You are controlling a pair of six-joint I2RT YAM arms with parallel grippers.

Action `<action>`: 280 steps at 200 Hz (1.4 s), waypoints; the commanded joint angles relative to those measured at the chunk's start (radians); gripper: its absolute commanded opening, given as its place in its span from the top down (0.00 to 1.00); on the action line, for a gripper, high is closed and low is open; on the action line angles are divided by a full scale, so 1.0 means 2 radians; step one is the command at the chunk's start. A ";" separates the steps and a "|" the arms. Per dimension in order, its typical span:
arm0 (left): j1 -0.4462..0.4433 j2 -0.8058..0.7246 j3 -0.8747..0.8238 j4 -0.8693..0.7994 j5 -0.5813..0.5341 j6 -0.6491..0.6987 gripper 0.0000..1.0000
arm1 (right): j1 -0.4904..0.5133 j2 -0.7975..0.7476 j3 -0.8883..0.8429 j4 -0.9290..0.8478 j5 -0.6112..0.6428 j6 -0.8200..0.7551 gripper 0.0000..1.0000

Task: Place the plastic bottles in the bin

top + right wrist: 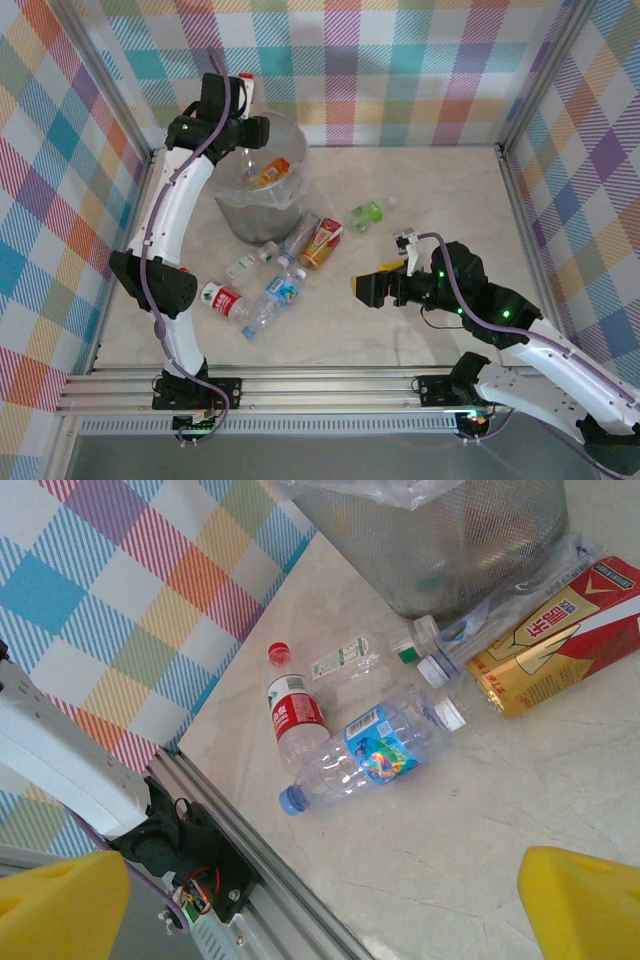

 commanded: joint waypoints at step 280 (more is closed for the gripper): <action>0.001 -0.198 -0.160 0.079 0.165 -0.080 0.00 | -0.001 -0.018 -0.036 -0.007 0.035 0.040 0.00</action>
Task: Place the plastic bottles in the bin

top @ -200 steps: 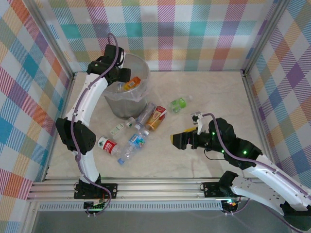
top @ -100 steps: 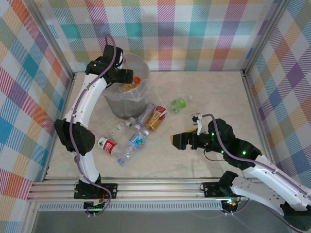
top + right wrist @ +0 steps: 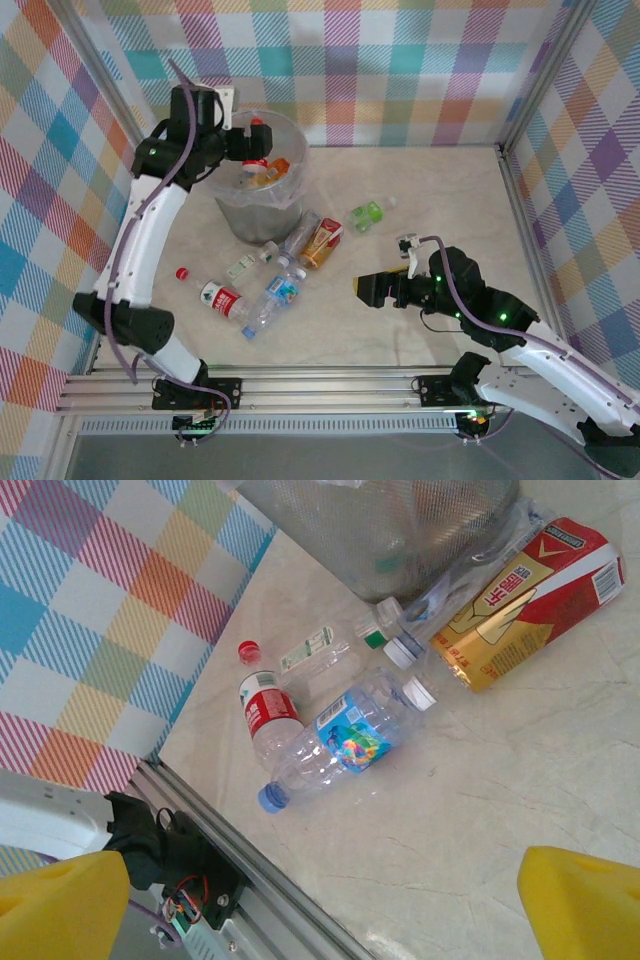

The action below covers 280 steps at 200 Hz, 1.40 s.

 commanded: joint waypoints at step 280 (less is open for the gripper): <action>-0.223 -0.190 -0.405 0.286 0.185 -0.040 0.00 | -0.082 0.136 0.073 -0.075 0.141 0.111 0.01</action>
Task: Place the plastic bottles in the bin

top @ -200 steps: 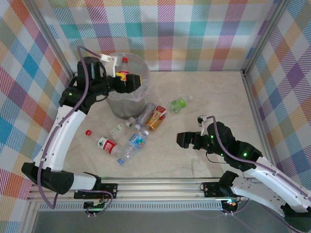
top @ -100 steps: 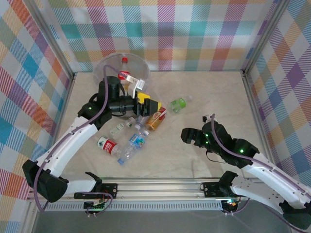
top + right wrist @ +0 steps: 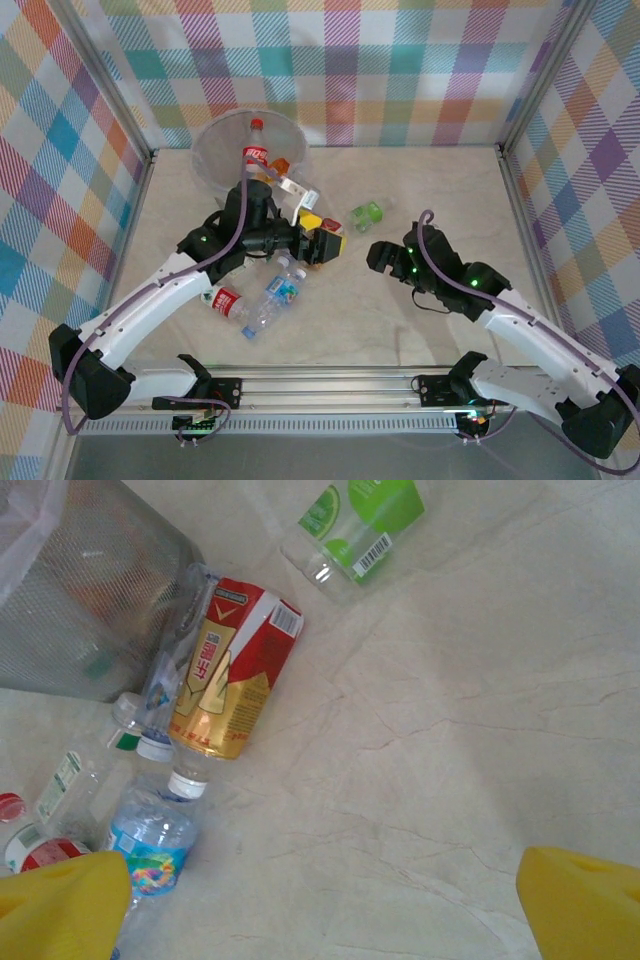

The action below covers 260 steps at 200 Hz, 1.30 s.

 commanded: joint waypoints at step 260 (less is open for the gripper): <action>-0.045 -0.075 -0.033 0.003 -0.202 0.058 0.00 | -0.126 0.396 0.217 0.111 -0.057 0.103 0.00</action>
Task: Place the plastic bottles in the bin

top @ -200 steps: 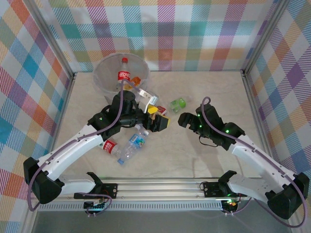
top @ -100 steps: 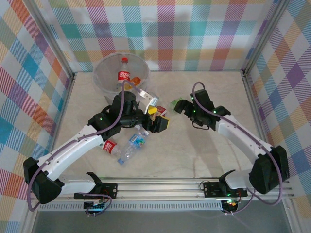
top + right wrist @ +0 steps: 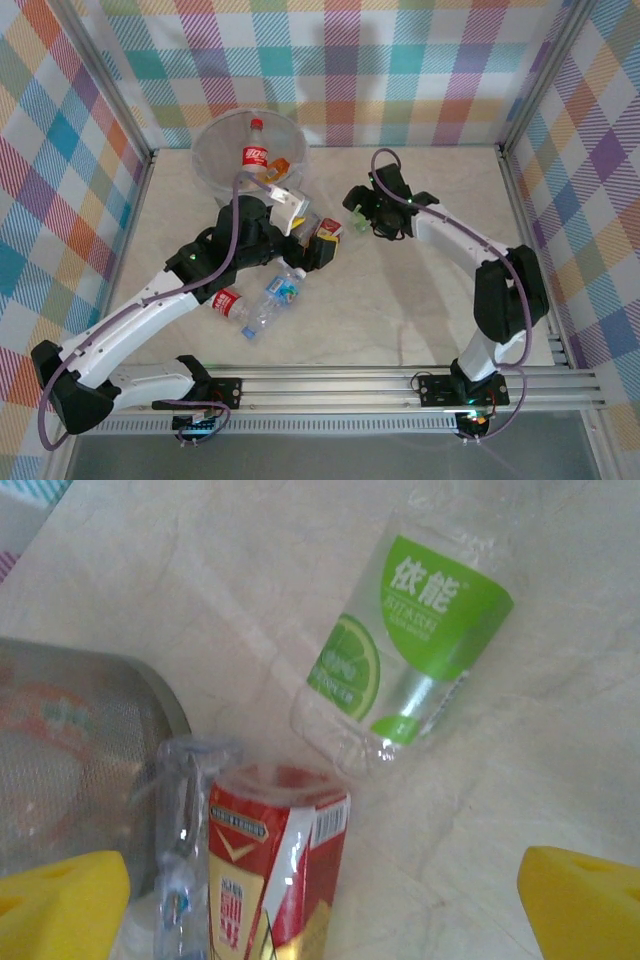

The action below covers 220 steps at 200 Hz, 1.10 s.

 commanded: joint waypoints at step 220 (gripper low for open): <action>-0.005 0.000 0.014 -0.015 -0.033 0.027 0.00 | -0.059 0.230 0.195 -0.070 0.025 0.107 0.13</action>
